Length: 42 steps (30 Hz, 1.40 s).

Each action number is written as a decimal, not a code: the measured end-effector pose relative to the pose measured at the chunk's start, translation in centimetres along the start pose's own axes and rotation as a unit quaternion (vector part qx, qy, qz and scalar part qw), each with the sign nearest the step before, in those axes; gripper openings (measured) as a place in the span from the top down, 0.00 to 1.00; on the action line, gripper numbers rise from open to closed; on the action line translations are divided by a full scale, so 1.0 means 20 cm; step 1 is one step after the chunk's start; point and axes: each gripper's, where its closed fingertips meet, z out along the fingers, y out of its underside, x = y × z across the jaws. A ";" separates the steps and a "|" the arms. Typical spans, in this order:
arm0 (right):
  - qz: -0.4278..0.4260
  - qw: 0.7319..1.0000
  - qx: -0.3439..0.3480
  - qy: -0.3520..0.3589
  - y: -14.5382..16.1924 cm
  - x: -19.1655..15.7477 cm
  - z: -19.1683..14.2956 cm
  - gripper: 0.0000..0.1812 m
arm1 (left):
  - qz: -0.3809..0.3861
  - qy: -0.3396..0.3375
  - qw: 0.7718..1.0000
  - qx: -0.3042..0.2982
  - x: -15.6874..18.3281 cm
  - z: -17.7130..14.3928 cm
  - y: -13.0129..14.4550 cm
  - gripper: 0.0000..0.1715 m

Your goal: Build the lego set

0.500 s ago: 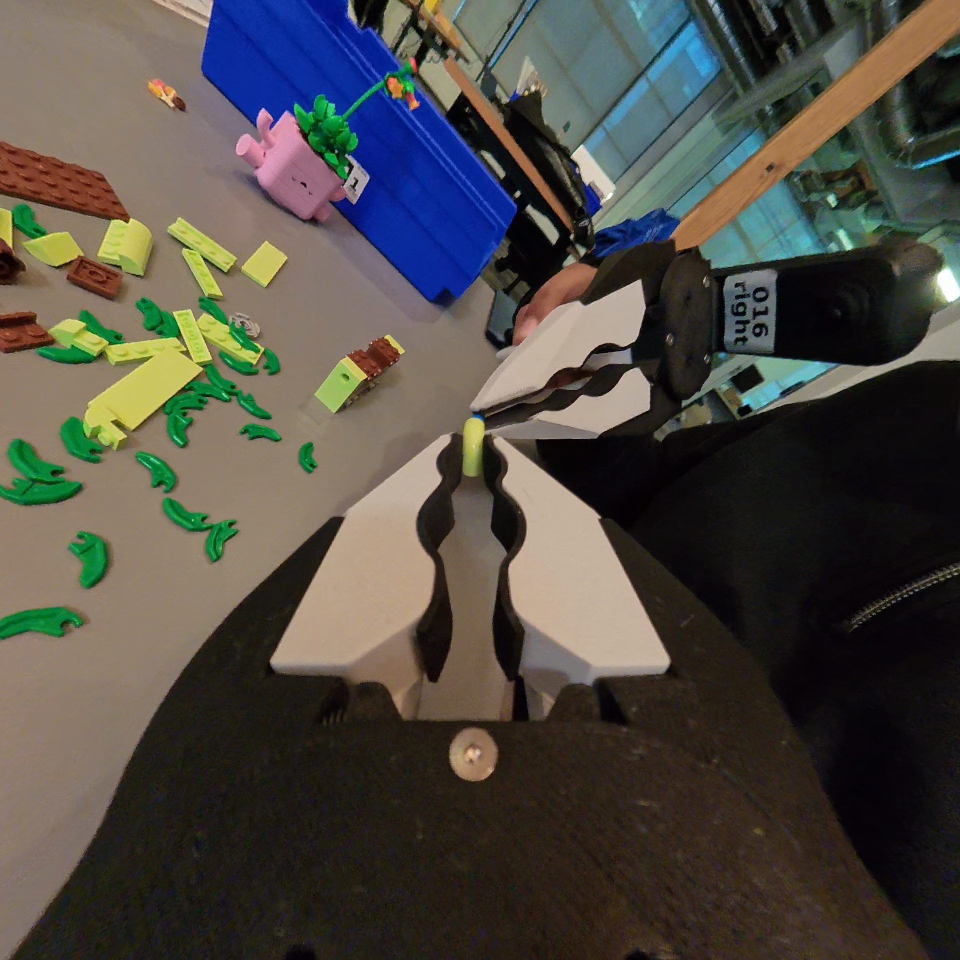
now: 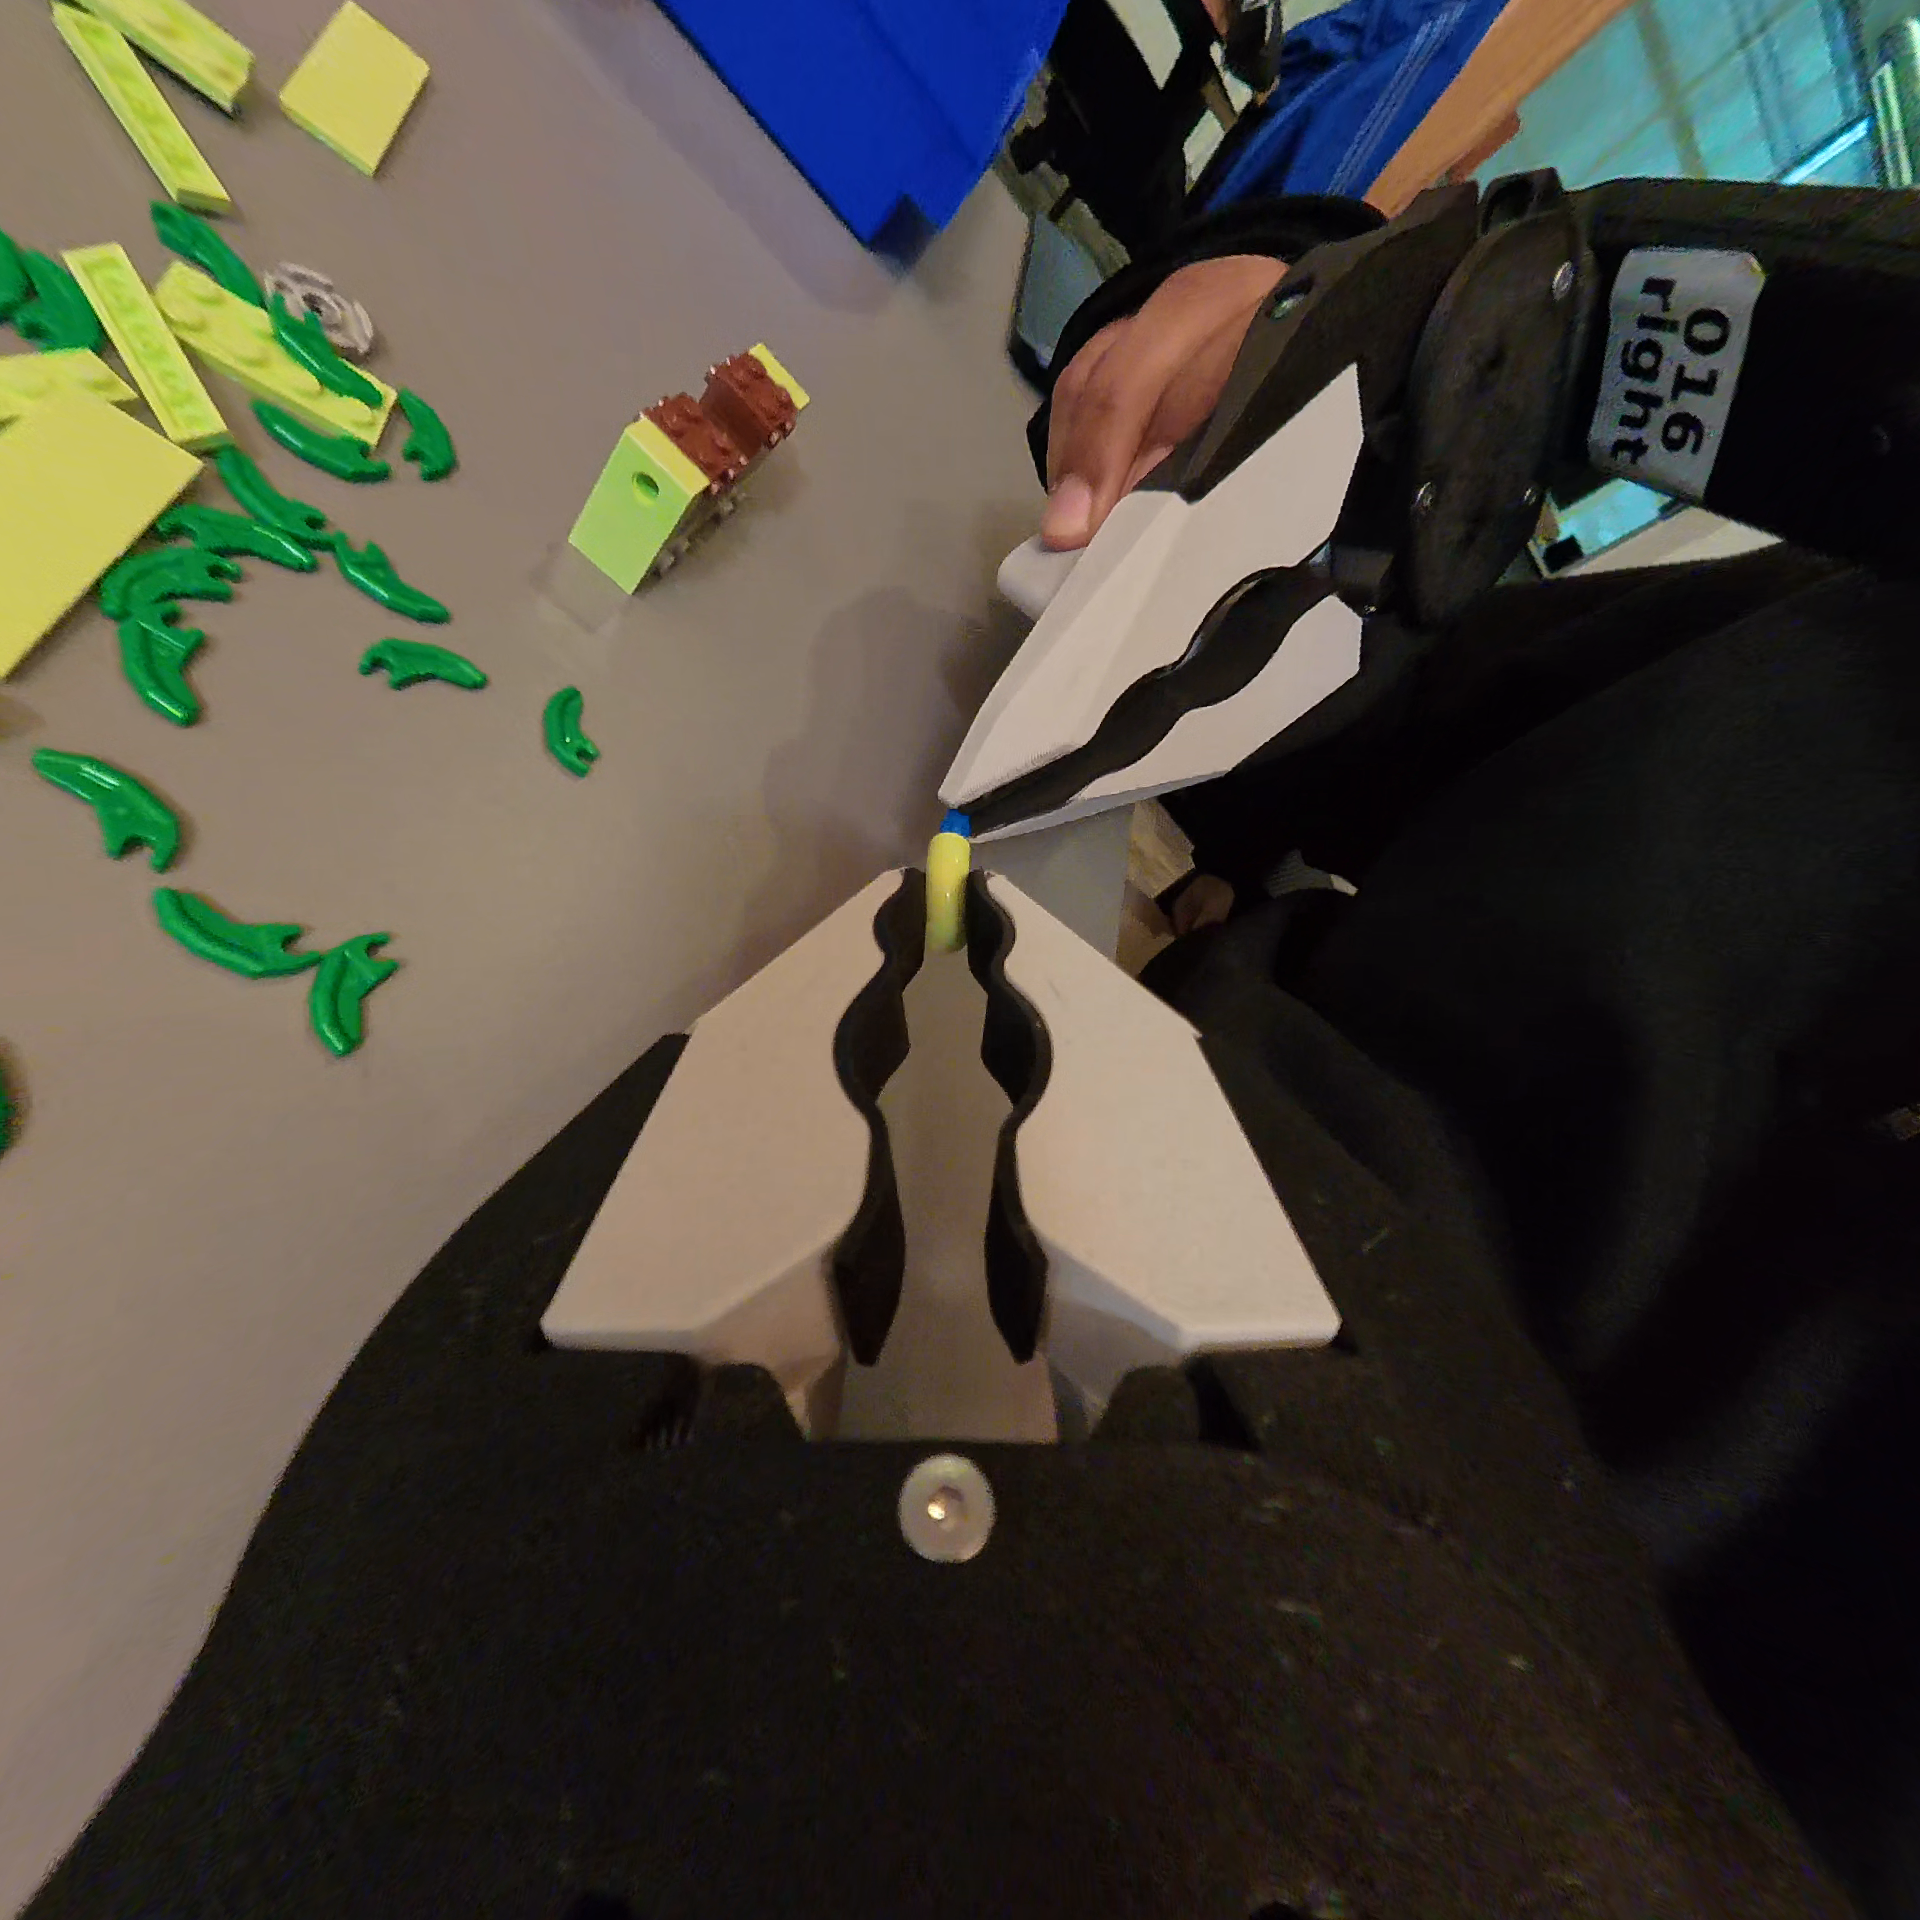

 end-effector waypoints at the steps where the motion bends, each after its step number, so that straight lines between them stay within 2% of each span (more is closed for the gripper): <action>1: -0.001 1.000 -0.001 -0.003 0.01 -0.01 0.00 0.99 | -0.002 0.001 1.000 -0.005 -0.01 0.01 0.01 0.97; 10: 0.002 0.999 0.009 -0.041 0.07 -0.10 0.05 0.99 | -0.017 0.006 0.999 -0.043 -0.04 0.08 0.11 0.97; 15: -0.002 0.998 0.013 -0.065 0.10 -0.16 0.07 1.00 | -0.004 -0.011 0.996 -0.088 -0.06 0.11 0.18 0.98; 27: -0.003 0.994 0.035 -0.102 0.12 -0.19 0.08 1.00 | -0.018 0.011 0.994 -0.108 -0.05 0.12 0.19 0.98; 31: 0.011 0.994 0.049 -0.093 0.11 -0.18 0.08 1.00 | -0.031 0.015 0.994 -0.106 -0.05 0.12 0.18 0.98; 42: -0.024 0.998 0.037 -0.035 0.12 -0.16 0.09 1.00 | -0.092 0.007 0.992 -0.090 -0.06 0.12 0.17 0.98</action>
